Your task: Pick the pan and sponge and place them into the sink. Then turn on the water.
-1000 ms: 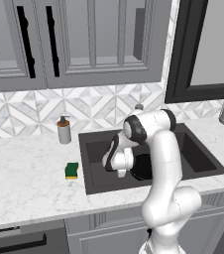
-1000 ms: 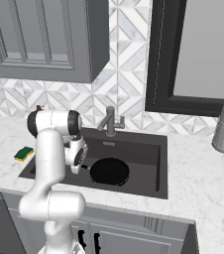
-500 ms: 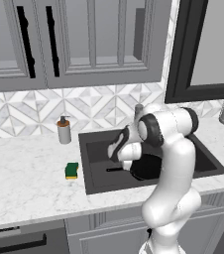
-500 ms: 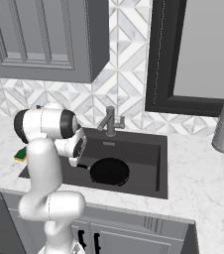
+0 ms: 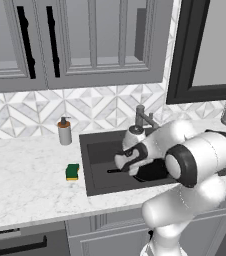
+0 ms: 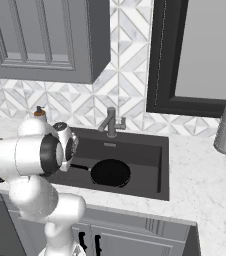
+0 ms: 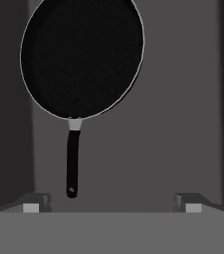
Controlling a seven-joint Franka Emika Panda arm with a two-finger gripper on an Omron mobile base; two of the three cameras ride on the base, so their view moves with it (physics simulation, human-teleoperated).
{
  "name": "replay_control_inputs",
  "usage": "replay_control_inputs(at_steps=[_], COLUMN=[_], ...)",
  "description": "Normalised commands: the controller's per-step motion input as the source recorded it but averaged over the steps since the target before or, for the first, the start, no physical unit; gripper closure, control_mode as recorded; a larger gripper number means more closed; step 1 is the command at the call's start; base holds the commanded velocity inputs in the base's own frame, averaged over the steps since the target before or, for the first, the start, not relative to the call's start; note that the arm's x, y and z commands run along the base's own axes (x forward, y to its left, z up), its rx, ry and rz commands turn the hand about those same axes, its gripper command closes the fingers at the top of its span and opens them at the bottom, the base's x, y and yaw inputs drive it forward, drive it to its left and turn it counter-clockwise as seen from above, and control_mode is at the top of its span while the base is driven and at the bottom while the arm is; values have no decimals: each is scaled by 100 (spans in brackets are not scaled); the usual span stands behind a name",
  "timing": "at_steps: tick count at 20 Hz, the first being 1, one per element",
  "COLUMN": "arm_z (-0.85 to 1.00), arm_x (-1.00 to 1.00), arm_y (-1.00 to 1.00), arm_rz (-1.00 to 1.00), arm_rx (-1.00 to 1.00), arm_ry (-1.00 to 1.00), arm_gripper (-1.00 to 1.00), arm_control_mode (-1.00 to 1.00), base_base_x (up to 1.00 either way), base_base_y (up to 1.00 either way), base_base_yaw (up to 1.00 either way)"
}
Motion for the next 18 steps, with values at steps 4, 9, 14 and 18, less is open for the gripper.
replay_control_inputs(at_steps=[4, 9, 14, 18], arm_z=[75, 100, 95, 28], arm_x=[-96, -44, -32, -8], arm_y=[18, 21, 25, 27], arm_rz=[0, 1, 7, 45], arm_rx=[-5, -1, 0, -2], arm_ry=[-14, -4, 0, 10], arm_gripper=[-100, -100, -100, -100], arm_control_mode=[-100, -100, -100, -100], base_base_x=[0, 0, 0, 0], base_base_y=[0, 0, 0, 0], base_base_yaw=[0, 0, 0, 0])
